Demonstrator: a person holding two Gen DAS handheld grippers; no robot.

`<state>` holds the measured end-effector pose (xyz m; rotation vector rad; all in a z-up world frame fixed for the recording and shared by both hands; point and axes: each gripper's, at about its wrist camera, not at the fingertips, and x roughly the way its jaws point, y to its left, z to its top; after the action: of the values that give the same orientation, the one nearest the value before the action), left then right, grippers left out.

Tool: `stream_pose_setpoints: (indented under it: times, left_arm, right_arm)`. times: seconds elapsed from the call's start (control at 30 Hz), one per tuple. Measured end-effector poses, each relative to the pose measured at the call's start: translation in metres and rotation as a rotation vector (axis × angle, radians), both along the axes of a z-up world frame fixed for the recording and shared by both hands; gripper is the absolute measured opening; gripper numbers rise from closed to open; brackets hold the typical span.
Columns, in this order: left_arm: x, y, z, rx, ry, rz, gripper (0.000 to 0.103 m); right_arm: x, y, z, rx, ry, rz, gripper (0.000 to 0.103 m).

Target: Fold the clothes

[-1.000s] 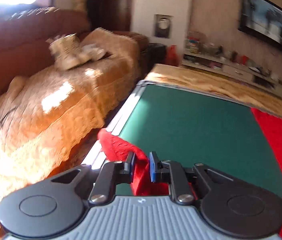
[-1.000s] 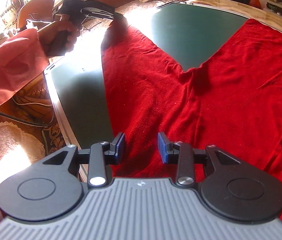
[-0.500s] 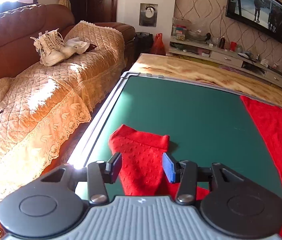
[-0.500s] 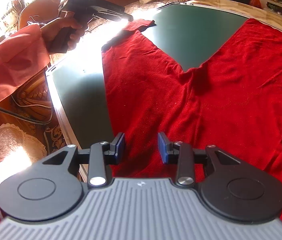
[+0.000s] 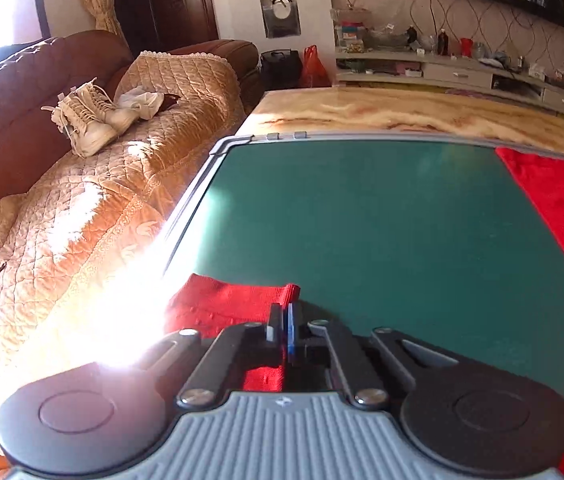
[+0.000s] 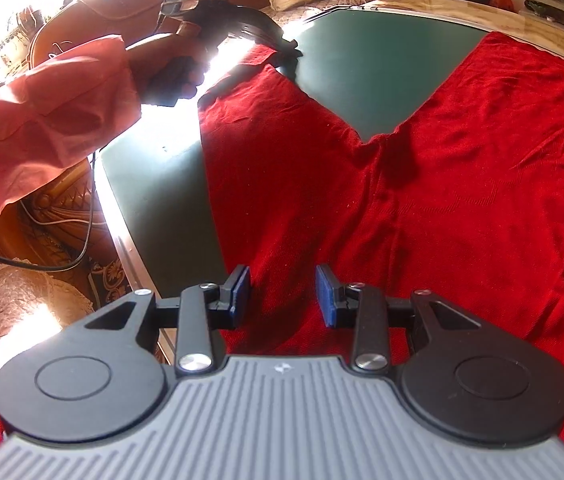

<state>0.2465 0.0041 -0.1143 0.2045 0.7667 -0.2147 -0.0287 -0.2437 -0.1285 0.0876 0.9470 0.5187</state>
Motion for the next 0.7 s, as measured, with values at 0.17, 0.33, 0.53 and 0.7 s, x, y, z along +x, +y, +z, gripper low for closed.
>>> stream_pose_setpoints:
  times: [0.17,0.33,0.53,0.7]
  left_arm:
    - [-0.008,0.071,0.028,-0.042,-0.058,0.187,0.002]
    - [-0.012,0.132,0.03,0.054,-0.04,0.433,0.012]
    - [-0.041,0.126,0.034,-0.065,-0.017,0.343,0.014]
    - [-0.074,0.06,0.021,-0.062,0.039,0.152,0.026]
  right_arm:
    - [0.0,0.001,-0.001,0.003,-0.001,-0.005,0.042]
    - [-0.001,0.002,-0.002,0.005,0.001,-0.01,0.042]
    - [-0.004,0.004,0.0,0.002,0.019,-0.019,0.042]
    - [-0.021,-0.007,0.016,-0.007,-0.016,-0.068,0.042]
